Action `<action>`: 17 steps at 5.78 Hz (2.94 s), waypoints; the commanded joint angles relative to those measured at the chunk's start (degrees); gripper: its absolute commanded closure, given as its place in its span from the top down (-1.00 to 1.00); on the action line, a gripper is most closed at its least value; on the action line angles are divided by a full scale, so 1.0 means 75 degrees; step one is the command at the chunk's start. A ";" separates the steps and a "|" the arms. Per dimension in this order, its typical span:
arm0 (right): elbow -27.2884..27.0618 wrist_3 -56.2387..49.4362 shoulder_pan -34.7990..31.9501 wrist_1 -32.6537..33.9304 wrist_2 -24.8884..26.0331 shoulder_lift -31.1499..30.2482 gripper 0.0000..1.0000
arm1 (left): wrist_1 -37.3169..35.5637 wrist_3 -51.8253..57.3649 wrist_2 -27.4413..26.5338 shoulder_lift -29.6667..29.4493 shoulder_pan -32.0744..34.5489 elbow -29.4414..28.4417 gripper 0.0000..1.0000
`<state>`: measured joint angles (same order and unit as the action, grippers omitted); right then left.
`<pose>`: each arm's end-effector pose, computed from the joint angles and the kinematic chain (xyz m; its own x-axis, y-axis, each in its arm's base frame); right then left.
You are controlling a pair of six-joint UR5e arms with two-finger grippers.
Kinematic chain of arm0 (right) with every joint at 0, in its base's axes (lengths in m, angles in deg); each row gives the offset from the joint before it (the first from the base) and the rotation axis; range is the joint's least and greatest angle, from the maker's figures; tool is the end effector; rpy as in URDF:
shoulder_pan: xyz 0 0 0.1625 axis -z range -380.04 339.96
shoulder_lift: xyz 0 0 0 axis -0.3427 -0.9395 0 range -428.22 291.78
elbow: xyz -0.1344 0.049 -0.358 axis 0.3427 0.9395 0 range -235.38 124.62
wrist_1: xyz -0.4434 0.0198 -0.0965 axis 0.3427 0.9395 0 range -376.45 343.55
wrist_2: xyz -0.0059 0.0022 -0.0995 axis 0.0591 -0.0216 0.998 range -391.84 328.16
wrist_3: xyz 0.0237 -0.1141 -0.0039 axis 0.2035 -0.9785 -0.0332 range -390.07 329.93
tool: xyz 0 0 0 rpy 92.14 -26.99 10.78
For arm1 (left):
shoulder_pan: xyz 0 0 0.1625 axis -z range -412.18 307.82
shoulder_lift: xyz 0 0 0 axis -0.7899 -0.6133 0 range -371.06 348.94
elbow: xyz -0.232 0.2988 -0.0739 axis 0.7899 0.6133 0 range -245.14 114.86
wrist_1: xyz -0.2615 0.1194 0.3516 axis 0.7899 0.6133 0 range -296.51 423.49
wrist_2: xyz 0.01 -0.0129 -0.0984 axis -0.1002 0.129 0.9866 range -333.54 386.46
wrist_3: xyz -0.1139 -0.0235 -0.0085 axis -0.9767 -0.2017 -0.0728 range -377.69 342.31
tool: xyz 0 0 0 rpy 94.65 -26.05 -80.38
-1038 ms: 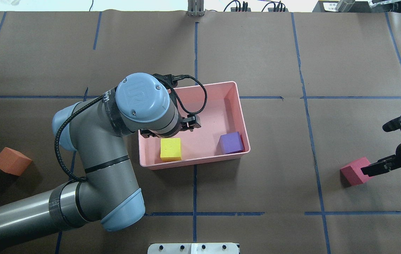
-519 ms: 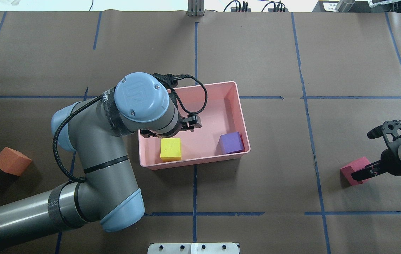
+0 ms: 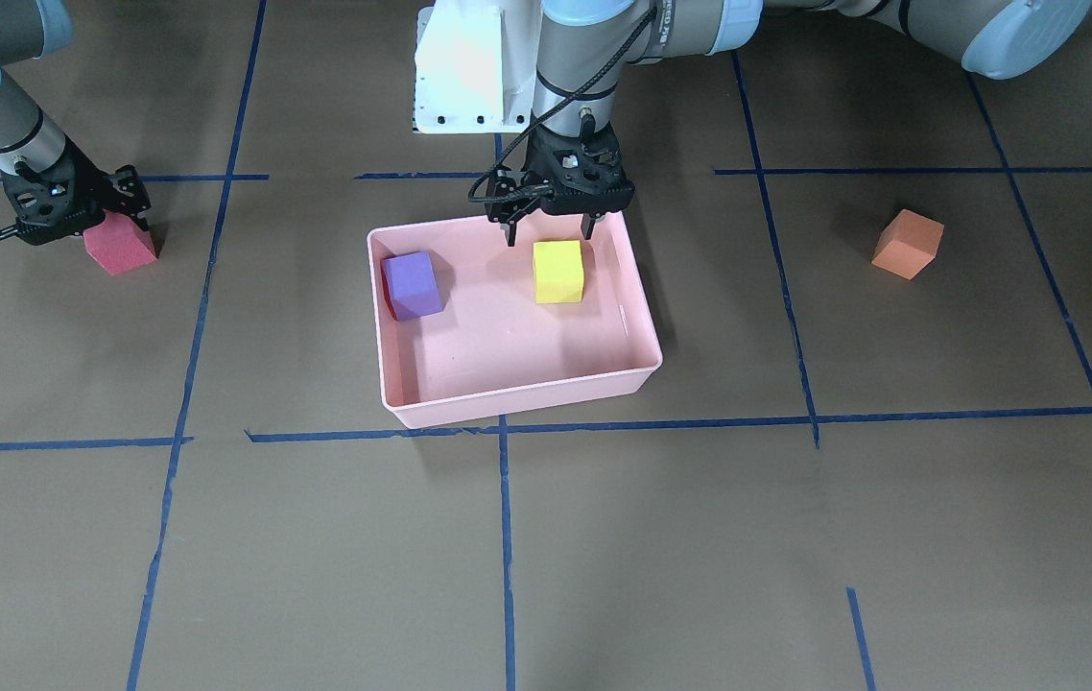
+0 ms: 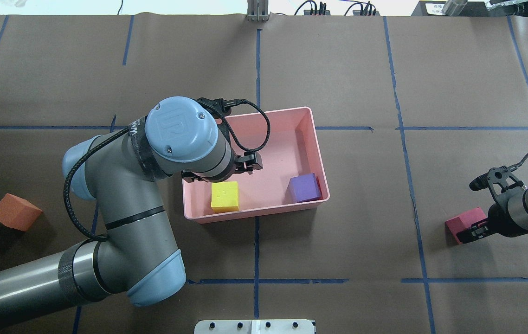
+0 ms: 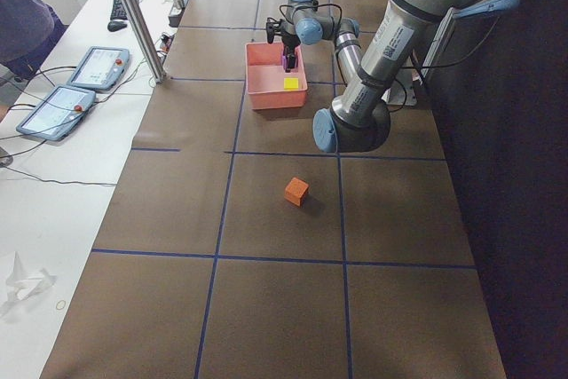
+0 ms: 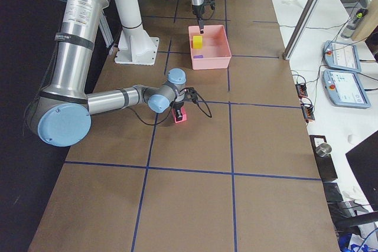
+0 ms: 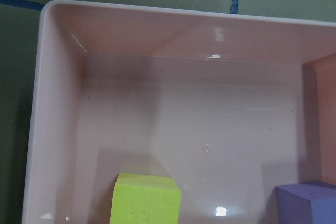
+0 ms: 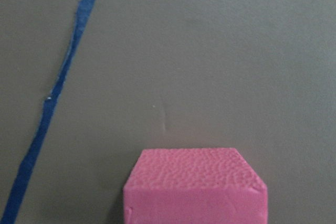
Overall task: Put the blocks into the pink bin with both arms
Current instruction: 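Grasp the pink cube with the right gripper while the left gripper withdraws, then carry the pink cube into the bin while the left gripper reaches the orange cube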
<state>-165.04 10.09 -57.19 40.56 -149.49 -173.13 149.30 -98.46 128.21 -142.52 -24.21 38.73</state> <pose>-0.3313 -0.3503 0.5197 0.6423 -0.3627 0.6752 0.2827 0.9309 0.2312 0.5260 -0.4034 0.0882 0.5982 -0.1396 -0.7891 0.2260 0.9741 -0.0010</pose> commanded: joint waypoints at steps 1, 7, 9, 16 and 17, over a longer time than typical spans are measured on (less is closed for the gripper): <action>-0.0354 0.0012 -0.0073 0.0201 -0.0076 0.0286 -0.44 | -0.0051 0.0954 0.0039 0.0519 0.0045 0.0512 1.00; 0.0433 0.2970 -0.0040 0.6438 -0.0194 0.7205 -0.39 | 0.1045 0.6216 0.1012 0.4782 0.1766 0.2532 1.00; 0.1946 0.4062 0.0288 0.5656 0.0039 0.8346 0.37 | 0.3008 0.6398 0.1012 0.6352 0.1768 0.2452 1.00; 0.2141 0.4571 0.0630 0.5547 0.0873 0.8399 1.00 | 0.4742 0.7089 0.1024 0.7404 0.1826 0.0884 1.00; 0.2129 0.4571 0.0630 0.5547 0.0873 0.8364 1.00 | 0.4742 0.7089 0.1024 0.7391 0.1815 0.0799 1.00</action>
<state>-148.95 44.38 -52.47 82.16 -142.94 -110.04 184.86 -45.24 135.89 -86.84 -10.55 45.72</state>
